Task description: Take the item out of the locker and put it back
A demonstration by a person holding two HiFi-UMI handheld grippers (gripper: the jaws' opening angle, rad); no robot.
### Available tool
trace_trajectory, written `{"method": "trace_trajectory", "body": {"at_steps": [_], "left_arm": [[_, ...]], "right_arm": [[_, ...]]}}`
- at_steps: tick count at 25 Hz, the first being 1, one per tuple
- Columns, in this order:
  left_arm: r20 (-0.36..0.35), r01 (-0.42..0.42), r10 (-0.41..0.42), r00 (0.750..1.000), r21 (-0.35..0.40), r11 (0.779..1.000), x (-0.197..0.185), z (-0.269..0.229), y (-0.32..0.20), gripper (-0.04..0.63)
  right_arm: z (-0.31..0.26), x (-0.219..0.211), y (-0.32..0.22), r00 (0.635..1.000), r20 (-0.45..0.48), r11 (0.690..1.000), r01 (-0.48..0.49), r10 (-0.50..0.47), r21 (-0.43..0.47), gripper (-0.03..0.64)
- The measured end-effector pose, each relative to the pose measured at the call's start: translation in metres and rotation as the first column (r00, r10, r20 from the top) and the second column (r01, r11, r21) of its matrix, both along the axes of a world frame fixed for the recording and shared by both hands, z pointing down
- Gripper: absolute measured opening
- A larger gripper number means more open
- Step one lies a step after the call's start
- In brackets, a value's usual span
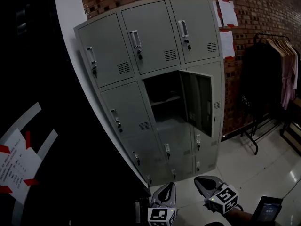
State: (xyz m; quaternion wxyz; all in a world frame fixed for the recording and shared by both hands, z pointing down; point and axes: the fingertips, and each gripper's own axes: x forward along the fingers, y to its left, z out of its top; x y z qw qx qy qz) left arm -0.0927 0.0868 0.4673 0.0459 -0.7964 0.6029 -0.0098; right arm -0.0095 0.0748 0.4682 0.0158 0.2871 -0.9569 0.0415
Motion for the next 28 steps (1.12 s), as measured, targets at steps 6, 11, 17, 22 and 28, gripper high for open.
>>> {"method": "trace_trajectory", "body": {"at_steps": [6, 11, 17, 22, 28], "left_arm": [[0.001, -0.002, 0.002, 1.0, 0.003, 1.0, -0.015, 0.002, -0.034, -0.005], [0.0, 0.008, -0.008, 1.0, 0.01, 1.0, -0.023, 0.002, -0.087, -0.006], [0.005, 0.044, -0.044, 0.999, 0.02, 0.999, -0.034, -0.01, -0.174, -0.005], [-0.002, 0.085, -0.085, 0.996, 0.037, 0.996, -0.042, -0.021, -0.239, -0.005], [-0.007, 0.133, -0.133, 0.991, -0.021, 0.991, -0.054, -0.022, -0.294, -0.006]], "right_arm": [[0.001, -0.017, -0.033, 1.0, 0.0, 1.0, -0.001, 0.001, 0.019, -0.008], [0.003, -0.026, -0.088, 1.0, 0.014, 1.0, 0.005, -0.005, 0.025, -0.008], [-0.008, -0.034, -0.177, 0.999, 0.027, 0.999, 0.025, -0.026, 0.047, -0.008], [-0.018, -0.045, -0.24, 0.997, 0.033, 0.996, 0.067, -0.069, 0.066, -0.009], [-0.017, -0.058, -0.301, 0.995, 0.032, 0.995, 0.091, -0.093, 0.051, -0.009]]}}
